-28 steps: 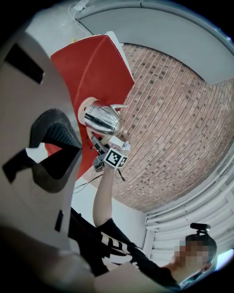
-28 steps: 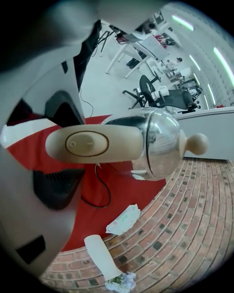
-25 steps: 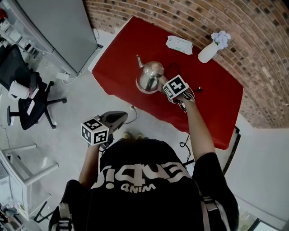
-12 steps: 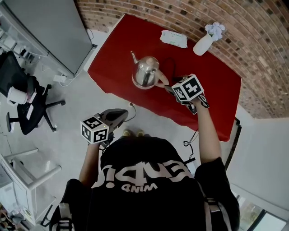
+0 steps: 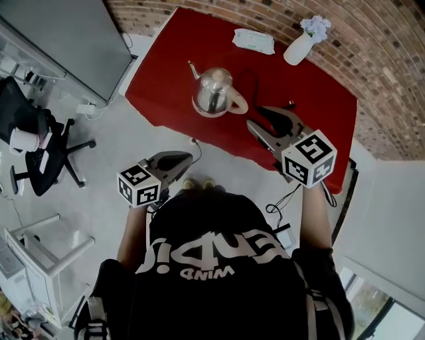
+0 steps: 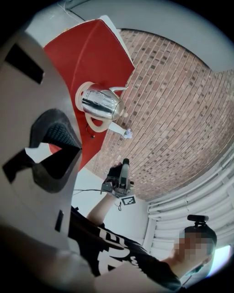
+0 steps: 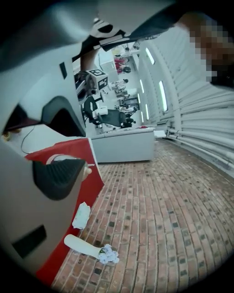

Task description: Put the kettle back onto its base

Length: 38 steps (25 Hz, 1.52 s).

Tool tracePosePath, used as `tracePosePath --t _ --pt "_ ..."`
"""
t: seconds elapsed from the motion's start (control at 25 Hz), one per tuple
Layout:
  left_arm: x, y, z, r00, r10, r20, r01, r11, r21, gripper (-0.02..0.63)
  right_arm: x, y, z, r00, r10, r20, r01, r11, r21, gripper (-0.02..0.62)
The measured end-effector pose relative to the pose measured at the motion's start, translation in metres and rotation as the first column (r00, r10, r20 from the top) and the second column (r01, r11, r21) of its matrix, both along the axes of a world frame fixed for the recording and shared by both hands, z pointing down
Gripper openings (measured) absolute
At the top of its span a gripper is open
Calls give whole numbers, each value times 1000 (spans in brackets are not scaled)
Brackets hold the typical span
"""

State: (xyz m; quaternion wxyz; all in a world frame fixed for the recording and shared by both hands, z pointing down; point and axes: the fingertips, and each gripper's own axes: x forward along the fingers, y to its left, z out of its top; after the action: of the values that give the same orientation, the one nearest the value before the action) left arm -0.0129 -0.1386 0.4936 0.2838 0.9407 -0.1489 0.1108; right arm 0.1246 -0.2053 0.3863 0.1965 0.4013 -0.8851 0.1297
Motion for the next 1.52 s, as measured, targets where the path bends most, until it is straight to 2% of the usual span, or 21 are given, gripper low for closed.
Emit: tracePosePath --t 0.16,0.28,0.32,0.44,0.68,0.92,1.52 --pt "1 1 -7 1000 9 -11 -8 1000 13 9 -19 24 -20 997 -49 54 44 994 97 122" --pt "5 5 -15 999 19 -27 -18 999 26 9 -33 45 -19 991 -115 63 103 980 170 57" --pt "5 6 -18 999 22 -32 -21 999 31 9 -38 52 -16 987 -142 76 126 976 179 52" --pt "6 8 -27 999 31 -41 -29 998 49 8 -51 72 -1 973 -196 126 177 973 146 46" --pt "10 6 -49 996 20 -87 -10 994 112 9 -54 86 21 962 -230 150 213 969 122 32" --pt "13 9 -63 994 18 -107 -2 988 152 9 -50 88 41 963 -207 170 193 976 99 23" --pt "10 8 -63 996 3 -93 12 987 159 8 -64 89 56 961 -190 198 183 982 55 21"
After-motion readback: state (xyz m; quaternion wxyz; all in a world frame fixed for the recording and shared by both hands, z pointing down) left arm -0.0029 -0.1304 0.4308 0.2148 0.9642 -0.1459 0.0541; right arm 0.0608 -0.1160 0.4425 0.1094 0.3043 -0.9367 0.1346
